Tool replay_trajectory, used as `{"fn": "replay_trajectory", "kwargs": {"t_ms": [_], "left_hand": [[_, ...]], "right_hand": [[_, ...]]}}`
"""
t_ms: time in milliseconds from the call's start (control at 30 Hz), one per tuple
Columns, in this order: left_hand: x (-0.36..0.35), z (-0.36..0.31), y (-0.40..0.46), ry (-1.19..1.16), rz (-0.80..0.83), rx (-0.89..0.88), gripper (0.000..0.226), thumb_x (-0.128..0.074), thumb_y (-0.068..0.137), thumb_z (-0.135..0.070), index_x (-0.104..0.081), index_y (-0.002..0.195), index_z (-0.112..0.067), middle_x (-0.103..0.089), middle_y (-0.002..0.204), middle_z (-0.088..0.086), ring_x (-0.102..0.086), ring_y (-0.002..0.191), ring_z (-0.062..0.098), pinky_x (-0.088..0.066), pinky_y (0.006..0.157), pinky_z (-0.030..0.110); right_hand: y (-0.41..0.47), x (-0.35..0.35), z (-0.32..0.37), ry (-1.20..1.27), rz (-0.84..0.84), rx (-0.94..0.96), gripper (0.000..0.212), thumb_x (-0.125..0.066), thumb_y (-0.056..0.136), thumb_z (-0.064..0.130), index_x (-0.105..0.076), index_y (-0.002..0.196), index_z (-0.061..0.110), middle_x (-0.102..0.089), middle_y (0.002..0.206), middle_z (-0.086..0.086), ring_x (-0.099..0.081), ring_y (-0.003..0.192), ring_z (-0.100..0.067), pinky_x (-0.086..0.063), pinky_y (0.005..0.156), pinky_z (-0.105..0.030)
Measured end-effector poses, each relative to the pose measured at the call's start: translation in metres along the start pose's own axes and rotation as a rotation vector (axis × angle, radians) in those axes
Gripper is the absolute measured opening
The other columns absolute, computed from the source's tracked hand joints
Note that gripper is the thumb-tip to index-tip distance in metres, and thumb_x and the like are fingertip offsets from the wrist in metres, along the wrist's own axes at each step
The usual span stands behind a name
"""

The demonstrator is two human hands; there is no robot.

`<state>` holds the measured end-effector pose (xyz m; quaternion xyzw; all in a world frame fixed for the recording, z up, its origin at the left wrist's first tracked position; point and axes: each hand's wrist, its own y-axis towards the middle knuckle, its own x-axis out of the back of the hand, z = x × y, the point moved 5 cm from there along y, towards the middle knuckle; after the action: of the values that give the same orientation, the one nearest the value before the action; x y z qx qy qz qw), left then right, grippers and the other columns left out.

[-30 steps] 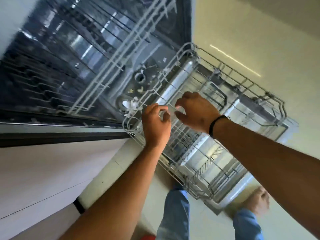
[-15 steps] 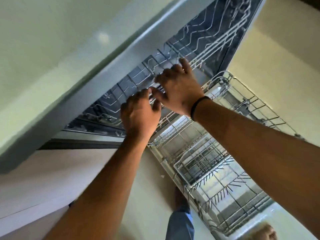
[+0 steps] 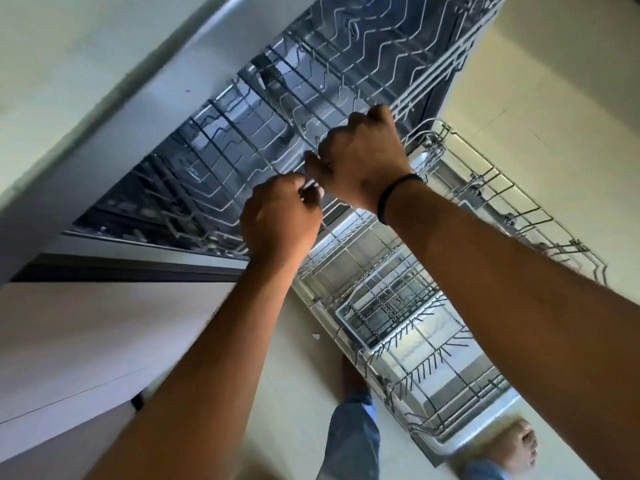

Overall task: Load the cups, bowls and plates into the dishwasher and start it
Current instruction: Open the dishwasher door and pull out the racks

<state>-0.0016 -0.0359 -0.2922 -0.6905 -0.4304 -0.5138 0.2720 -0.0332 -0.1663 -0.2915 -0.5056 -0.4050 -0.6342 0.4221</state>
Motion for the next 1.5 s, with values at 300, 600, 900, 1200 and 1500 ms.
{"fn": "replay_trajectory", "kwargs": {"t_ms": [300, 600, 900, 1200, 1500], "left_hand": [[-0.012, -0.04, -0.048, -0.098, 0.264, 0.019, 0.027, -0.07, 0.082, -0.036, -0.054, 0.065, -0.023, -0.068, 0.07, -0.002, -0.063, 0.073, 0.03, -0.031, 0.059, 0.03], [-0.039, -0.092, -0.122, -0.127, 0.527, -0.167, 0.043, -0.071, 0.08, -0.018, -0.038, 0.052, -0.021, -0.041, 0.046, -0.007, -0.037, 0.044, 0.013, -0.018, 0.042, 0.027], [-0.035, -0.101, -0.128, -0.17, 0.905, -0.181, 0.032, -0.081, 0.079, -0.042, -0.061, 0.064, -0.023, -0.063, 0.057, -0.008, -0.054, 0.051, 0.008, -0.041, 0.054, 0.024], [-0.016, -0.022, 0.024, -0.216, 0.078, 0.161, 0.05, -0.081, 0.082, -0.034, -0.064, 0.127, -0.022, -0.056, 0.135, 0.008, -0.058, 0.121, 0.027, -0.058, 0.089, 0.033], [-0.041, 0.012, 0.048, 0.122, 0.246, 0.237, 0.045, -0.08, 0.082, -0.022, -0.057, 0.12, -0.013, -0.03, 0.14, 0.014, -0.063, 0.105, 0.039, -0.061, 0.083, 0.046]], "right_hand": [[-0.077, 0.005, -0.023, -0.015, 0.11, -0.035, 0.054, -0.025, 0.098, 0.065, -0.046, 0.067, 0.027, -0.047, 0.064, 0.008, -0.04, 0.077, -0.02, -0.028, 0.095, -0.042], [-0.173, 0.01, -0.05, -0.012, 0.089, -0.108, 0.056, -0.018, 0.091, 0.051, -0.051, 0.058, 0.021, -0.046, 0.054, 0.005, -0.039, 0.067, -0.021, -0.03, 0.088, -0.04], [-0.192, 0.025, -0.056, 0.052, 0.199, -0.117, 0.048, -0.032, 0.096, 0.056, -0.053, 0.065, 0.026, -0.052, 0.064, 0.006, -0.047, 0.075, -0.019, -0.029, 0.095, -0.038], [-0.193, 0.027, -0.056, 0.093, 0.183, -0.146, 0.043, -0.045, 0.093, 0.047, -0.043, 0.057, 0.024, -0.05, 0.059, 0.008, -0.047, 0.07, -0.016, -0.028, 0.097, -0.038], [-0.193, 0.029, -0.052, 0.088, 0.251, -0.182, 0.044, -0.045, 0.094, 0.051, -0.043, 0.06, 0.024, -0.047, 0.06, 0.009, -0.045, 0.075, -0.017, -0.028, 0.104, -0.04]]}}
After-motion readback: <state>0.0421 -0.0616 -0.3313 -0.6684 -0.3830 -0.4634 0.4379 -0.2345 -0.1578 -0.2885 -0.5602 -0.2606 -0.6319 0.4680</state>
